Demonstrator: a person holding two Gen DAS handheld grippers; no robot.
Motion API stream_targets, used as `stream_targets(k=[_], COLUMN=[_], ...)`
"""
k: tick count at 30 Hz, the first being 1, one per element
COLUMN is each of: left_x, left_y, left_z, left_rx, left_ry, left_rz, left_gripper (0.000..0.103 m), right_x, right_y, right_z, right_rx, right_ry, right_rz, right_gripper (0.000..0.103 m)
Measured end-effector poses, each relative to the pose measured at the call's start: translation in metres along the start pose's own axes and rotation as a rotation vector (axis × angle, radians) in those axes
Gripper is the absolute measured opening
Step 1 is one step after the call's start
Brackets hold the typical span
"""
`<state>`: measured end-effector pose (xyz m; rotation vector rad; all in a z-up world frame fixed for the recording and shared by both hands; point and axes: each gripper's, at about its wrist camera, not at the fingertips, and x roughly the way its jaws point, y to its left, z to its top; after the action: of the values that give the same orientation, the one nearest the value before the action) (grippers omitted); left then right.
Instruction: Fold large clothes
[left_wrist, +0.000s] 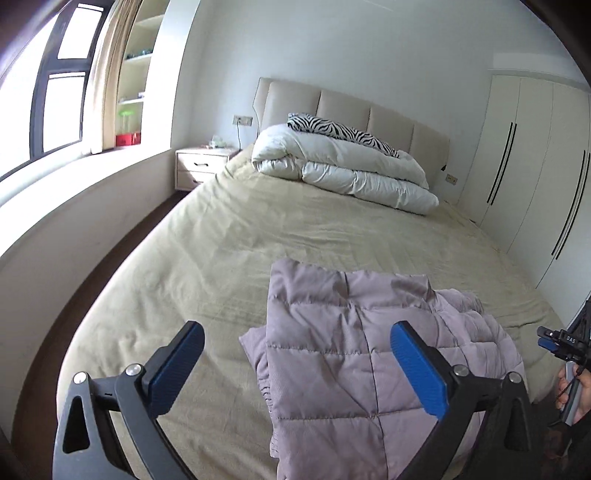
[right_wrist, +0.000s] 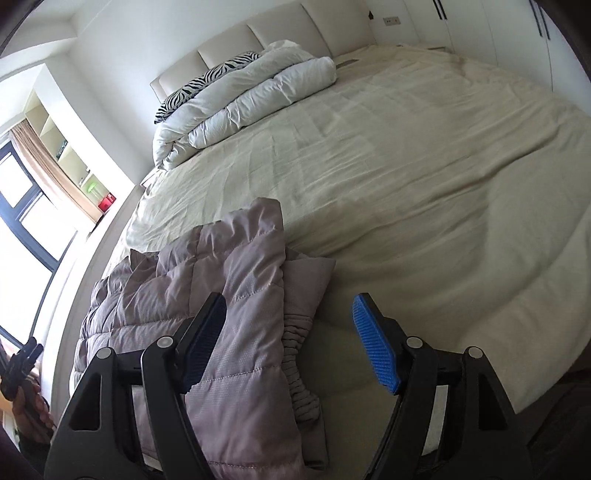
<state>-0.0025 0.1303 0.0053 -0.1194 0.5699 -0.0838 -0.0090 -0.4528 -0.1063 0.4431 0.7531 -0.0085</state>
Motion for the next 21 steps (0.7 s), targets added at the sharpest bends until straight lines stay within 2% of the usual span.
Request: stream_targets(k=[4,7,9,10,11,13,15,17,21], left_x=[-0.035,-0.066,-0.08,-0.086,-0.09,-0.095,-0.096,-0.095,-0.084], left_y=[-0.038,-0.061,-0.078,-0.085,-0.09,-0.097,-0.106,-0.114,-0.129], left_z=[0.021,0.028,0.033,0.035,0.038,0.042,0.042,0.04,0.03], left_rx=[0.086,0.093,0.117,0.128,0.132,0.124,0.122,0.12,0.113], left_ry=[-0.149,-0.259,-0.315,-0.332,-0.339,-0.329,-0.292,-0.254,-0.135], left_rz=[0.079,0.131,0.192,0.199,0.196,0.181,0.189,0.207,0.225], left_gripper=[0.103,0.103,0.103,0.103,0.103,0.103,0.103,0.103,0.103], right_x=[-0.043,-0.077,-0.098,-0.105,-0.114,-0.133,-0.147,-0.162,-0.175], right_y=[0.037,0.063,0.083,0.092,0.102,0.122,0.139,0.154,0.179], right_z=[0.007,0.006,0.005,0.006,0.005,0.005,0.006,0.007,0.003], right_rx=[-0.11,-0.151,-0.175,-0.193,-0.212,-0.245,-0.27,-0.275,-0.268], right_ry=[-0.151,-0.284,-0.367,-0.405,-0.44,-0.497,-0.518,-0.503,-0.392], right_rz=[-0.056,-0.057,-0.044,-0.042,-0.05,-0.093,-0.104,-0.071,-0.014], right_gripper=[0.073,0.086,0.092,0.098,0.103,0.103,0.103,0.103,0.103])
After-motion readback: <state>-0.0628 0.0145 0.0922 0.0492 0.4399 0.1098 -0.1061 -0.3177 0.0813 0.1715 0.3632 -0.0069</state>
